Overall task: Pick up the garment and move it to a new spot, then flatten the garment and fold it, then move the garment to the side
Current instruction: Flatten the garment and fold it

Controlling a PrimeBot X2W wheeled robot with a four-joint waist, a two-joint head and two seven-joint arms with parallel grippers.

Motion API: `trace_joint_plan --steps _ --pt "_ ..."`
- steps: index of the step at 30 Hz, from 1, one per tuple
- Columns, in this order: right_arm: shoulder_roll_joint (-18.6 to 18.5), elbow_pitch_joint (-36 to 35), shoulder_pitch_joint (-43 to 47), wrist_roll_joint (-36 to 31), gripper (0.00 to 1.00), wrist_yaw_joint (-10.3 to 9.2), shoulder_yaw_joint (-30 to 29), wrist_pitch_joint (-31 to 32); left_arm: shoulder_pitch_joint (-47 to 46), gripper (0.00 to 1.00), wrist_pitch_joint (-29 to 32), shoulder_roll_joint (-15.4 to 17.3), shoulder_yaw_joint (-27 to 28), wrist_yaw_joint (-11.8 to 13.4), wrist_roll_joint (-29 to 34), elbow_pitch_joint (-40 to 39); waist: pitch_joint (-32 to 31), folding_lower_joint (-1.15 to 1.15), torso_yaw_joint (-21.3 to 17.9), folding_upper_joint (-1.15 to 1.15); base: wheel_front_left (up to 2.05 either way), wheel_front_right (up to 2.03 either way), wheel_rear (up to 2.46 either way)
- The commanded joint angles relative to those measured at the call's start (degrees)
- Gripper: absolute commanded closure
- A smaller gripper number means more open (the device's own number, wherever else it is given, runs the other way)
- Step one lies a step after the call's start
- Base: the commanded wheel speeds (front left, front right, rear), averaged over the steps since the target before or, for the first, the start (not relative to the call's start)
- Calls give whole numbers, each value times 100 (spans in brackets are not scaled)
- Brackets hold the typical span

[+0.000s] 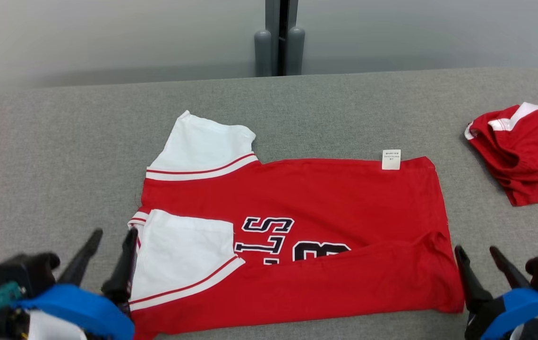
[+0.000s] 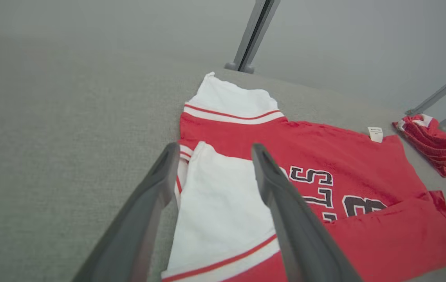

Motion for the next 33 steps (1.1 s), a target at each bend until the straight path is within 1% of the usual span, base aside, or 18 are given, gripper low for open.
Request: trace_joint_plan --steps 1,4,8,11,12,15,17,21,23,24,29,33 --pt "-9 -163 -262 -147 0 0 2 -42 -559 0 149 136 64 -92 60 -141 50 0 -37 0 0 0 0" --pt "-19 -333 -631 -376 0 0 101 22 -1500 0 462 433 142 -254 173 -91 188 0 -116 0 0 0 0" --pt "-80 -426 -1238 -532 0 0 399 106 -2835 0 974 749 116 -499 295 347 519 0 -336 0 0 0 0" --pt "-115 -341 -1682 -557 0 0 701 122 -3707 0 1401 941 -2 -751 378 869 797 0 -560 0 0 0 0" --pt "-121 -303 -1824 -535 0 0 833 136 -3956 0 1563 1022 -43 -797 412 1066 905 0 -658 0 0 0 0" --pt "-131 -123 -2185 -470 0 0 1123 89 -4518 0 1945 1113 -181 -949 475 1717 1168 0 -914 0 0 0 0" --pt "-121 -2 -2345 -418 0 0 1295 38 -4731 0 2153 1156 -261 -1015 474 2104 1317 0 -1083 0 0 0 0" --pt "-99 212 -2559 -348 0 0 1509 -94 -5000 0 2511 1154 -300 -1018 387 2718 1564 0 -1375 0 0 0 0" --pt "-88 314 -2615 -340 0 0 1580 -162 -5094 0 2622 1193 -371 -1058 427 2885 1665 0 -1503 0 0 0 0" --pt "-88 314 -2615 -340 0 0 1580 -162 -5094 0 2622 1193 -371 -1058 427 2885 1665 0 -1503 0 0 0 0" --pt "-52 549 -2748 -258 0 0 1777 -335 -5227 0 2786 1268 -455 -1061 490 3195 1866 0 -1787 0 0 0 0" --pt "-30 687 -2856 -195 0 0 1917 -441 -5311 0 2990 1359 -491 -944 554 3423 1975 0 -1938 0 0 0 0"
